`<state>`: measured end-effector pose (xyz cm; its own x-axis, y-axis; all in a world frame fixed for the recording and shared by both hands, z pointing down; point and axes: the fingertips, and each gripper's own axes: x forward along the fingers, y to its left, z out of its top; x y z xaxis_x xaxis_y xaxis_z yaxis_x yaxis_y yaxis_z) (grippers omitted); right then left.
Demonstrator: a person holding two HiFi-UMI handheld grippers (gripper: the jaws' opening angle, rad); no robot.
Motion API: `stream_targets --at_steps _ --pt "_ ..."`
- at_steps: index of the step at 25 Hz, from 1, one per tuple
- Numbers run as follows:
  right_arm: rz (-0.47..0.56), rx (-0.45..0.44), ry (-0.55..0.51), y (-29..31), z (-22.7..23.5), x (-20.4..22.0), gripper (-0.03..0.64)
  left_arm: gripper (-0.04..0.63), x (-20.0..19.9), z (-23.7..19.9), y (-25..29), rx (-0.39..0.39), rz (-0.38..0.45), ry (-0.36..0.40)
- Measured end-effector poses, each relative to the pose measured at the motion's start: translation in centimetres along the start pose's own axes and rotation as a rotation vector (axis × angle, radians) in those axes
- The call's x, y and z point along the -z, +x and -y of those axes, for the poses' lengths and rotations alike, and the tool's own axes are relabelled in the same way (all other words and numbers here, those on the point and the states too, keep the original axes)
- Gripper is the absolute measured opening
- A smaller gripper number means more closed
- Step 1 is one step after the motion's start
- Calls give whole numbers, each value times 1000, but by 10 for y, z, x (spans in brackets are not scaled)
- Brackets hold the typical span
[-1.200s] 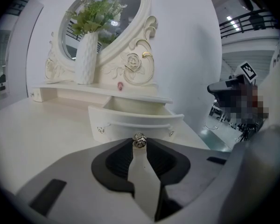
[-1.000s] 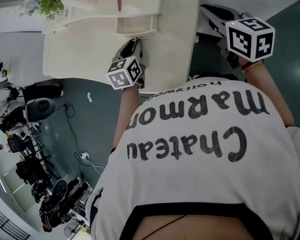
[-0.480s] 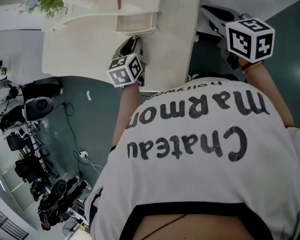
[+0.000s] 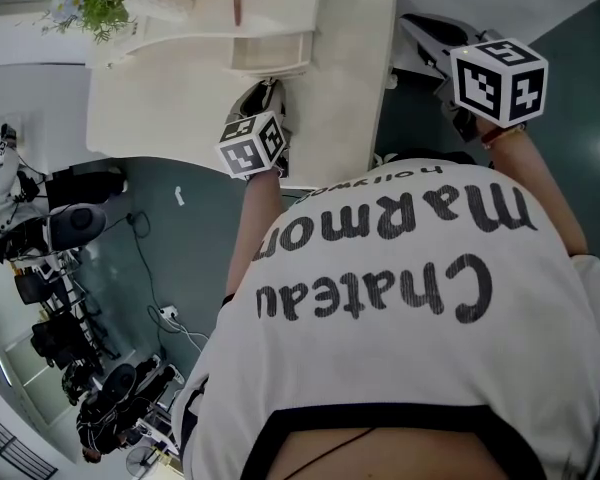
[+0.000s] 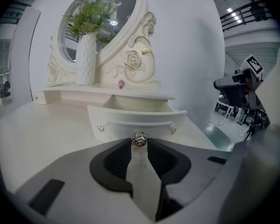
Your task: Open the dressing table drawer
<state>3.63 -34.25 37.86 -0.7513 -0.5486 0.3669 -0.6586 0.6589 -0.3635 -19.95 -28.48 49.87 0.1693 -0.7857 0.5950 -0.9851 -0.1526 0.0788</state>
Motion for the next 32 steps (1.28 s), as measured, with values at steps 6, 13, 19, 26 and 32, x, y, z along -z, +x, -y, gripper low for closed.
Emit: stream_targets --at_steps 6,13,19,26,32 --pt "-12 -8 8 1 -1 7 32 109 -1 3 3 10 -12 14" --pt "-3 -11 -5 -4 -16 2 32 109 -10 6 -6 15 0 46" --pt "24 24 -10 -12 -27 -5 32 109 -22 9 -14 39 38 58" --pt "61 78 0 -16 -40 -6 32 109 -21 4 -14 85 45 64" --pt "86 118 22 -26 -58 -8 32 109 -41 1 -38 133 107 43"
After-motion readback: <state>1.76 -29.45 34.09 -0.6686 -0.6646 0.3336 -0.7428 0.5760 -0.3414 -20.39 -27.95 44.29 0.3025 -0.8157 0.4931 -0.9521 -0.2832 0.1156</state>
